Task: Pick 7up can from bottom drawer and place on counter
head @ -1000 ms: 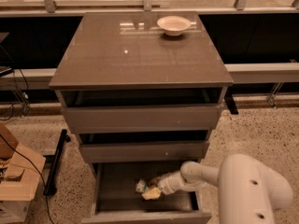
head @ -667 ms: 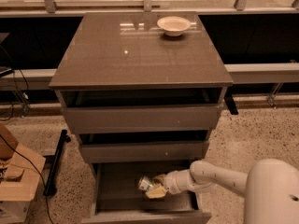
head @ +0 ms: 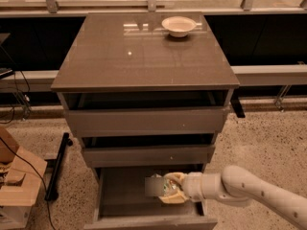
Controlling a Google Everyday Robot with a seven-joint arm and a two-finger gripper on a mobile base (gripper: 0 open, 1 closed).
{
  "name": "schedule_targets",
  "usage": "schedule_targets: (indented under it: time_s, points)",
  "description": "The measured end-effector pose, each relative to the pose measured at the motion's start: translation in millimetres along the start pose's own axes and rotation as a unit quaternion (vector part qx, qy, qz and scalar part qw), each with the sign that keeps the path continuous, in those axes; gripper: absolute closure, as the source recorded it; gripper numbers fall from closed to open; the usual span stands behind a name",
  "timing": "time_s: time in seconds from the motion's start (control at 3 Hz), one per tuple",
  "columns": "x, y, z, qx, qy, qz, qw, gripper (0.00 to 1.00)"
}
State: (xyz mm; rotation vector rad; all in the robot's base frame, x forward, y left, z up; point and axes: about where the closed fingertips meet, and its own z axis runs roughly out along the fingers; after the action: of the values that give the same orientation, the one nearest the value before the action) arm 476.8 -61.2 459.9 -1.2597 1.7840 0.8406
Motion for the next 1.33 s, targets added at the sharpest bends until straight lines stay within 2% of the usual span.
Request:
schedule_targets:
  time_s: [0.33, 0.67, 1.0, 1.33]
  points:
    - [-69, 17, -52, 0.034, 0.003, -0.071, 0.9969, 1.00]
    - [-151, 23, -95, 0.071, 0.017, -0.154, 0.9854, 1.00]
    - [-248, 11, -132, 0.111, 0.057, -0.237, 0.9635, 1.00]
    - [-246, 11, -131, 0.110, 0.055, -0.234, 0.9645, 1.00]
